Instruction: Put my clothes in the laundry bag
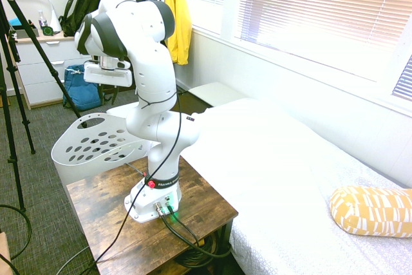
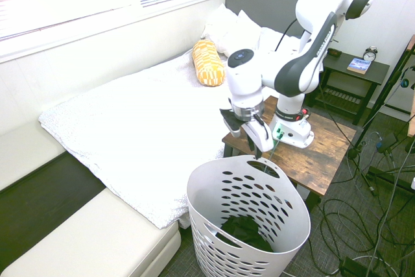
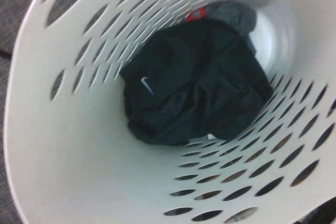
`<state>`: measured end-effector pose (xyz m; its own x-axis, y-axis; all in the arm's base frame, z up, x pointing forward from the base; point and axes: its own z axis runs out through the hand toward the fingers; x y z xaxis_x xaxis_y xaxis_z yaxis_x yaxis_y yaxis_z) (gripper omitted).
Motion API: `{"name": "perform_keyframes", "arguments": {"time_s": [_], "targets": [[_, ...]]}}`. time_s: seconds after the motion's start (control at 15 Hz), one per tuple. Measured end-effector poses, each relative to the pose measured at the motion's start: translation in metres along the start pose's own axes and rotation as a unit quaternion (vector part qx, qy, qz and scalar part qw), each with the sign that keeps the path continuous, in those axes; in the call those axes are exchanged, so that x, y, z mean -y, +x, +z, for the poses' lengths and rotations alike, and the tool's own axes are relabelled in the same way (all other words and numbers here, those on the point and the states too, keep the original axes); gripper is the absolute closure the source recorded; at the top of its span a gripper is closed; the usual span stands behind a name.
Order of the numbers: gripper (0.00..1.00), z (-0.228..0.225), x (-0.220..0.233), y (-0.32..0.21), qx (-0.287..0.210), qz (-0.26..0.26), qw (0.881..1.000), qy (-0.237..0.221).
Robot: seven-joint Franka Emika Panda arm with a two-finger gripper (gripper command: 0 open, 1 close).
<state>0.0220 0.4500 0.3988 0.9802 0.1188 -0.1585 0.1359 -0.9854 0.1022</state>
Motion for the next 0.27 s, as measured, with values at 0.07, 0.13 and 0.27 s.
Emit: {"name": "perform_keyframes", "arguments": {"time_s": [0.07, 0.13, 0.27], "targets": [[0.00, -0.005, -0.015, 0.030, -0.011, 0.023, 1.000, -0.001], [0.00, -0.011, -0.033, 0.064, -0.023, 0.050, 0.998, -0.004], [0.00, -0.019, -0.082, 0.128, -0.036, 0.105, 0.994, -0.009]]}}
